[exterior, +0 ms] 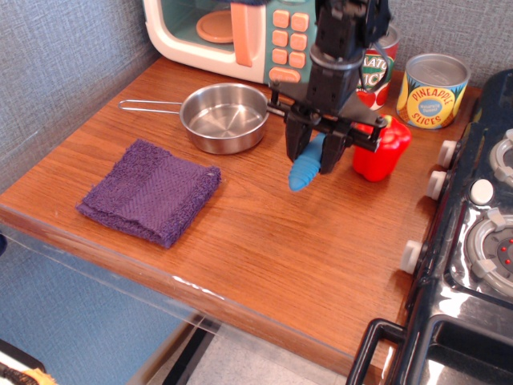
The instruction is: Move the spoon and place between pot and pepper
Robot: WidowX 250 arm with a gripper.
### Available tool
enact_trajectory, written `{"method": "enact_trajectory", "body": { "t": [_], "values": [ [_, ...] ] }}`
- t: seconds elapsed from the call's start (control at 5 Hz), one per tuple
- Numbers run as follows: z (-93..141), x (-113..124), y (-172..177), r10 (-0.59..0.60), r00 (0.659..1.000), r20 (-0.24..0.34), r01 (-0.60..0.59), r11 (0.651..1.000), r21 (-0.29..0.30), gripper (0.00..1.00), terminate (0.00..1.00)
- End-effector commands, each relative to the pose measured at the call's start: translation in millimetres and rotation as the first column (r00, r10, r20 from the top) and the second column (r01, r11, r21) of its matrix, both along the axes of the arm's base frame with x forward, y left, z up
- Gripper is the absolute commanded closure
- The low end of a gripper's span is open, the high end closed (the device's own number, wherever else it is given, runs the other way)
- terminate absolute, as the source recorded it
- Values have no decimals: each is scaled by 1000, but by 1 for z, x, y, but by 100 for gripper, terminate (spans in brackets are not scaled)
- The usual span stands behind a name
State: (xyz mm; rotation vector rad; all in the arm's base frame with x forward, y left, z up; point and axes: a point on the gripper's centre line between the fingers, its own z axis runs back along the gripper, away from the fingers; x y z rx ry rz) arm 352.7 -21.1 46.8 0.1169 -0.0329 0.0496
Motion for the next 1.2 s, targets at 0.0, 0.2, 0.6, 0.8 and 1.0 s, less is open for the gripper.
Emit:
{"method": "enact_trajectory", "body": {
  "t": [0.0, 0.2, 0.6, 0.8, 1.0],
  "values": [
    [-25, 4, 32, 172, 984, -43, -172, 985, 10, 100, 0],
    [-37, 5, 34, 160, 984, -74, -161, 987, 2, 100, 0],
    [-13, 6, 25, 21, 1000, 20, -21, 1000, -16, 0, 0],
    [26, -4, 24, -82, 983, 165, 87, 996, -23, 0, 0],
    [52, -21, 25, -85, 968, 235, 102, 993, -62, 0, 0]
  ]
}}
